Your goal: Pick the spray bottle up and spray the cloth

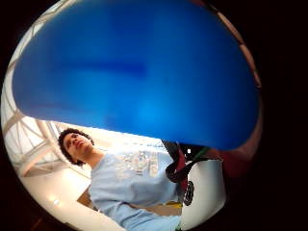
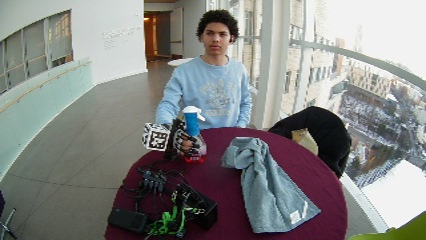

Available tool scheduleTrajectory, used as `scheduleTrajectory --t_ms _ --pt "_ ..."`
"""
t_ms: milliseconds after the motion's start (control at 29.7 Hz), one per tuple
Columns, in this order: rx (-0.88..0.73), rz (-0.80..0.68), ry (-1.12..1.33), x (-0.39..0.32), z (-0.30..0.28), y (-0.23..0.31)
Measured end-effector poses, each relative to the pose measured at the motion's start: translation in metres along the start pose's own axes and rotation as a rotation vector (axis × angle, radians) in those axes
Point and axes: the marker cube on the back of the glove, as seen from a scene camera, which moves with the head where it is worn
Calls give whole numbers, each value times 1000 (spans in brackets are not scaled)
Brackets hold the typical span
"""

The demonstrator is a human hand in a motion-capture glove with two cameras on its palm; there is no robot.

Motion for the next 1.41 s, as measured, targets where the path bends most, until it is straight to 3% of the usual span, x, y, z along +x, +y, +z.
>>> scheduleTrajectory --t_ms 404,775,1415 --pt "179 -8 130 -19 2 -13" --pt "-9 116 484 -68 -35 -68" --pt "-243 244 870 -98 -20 -129"
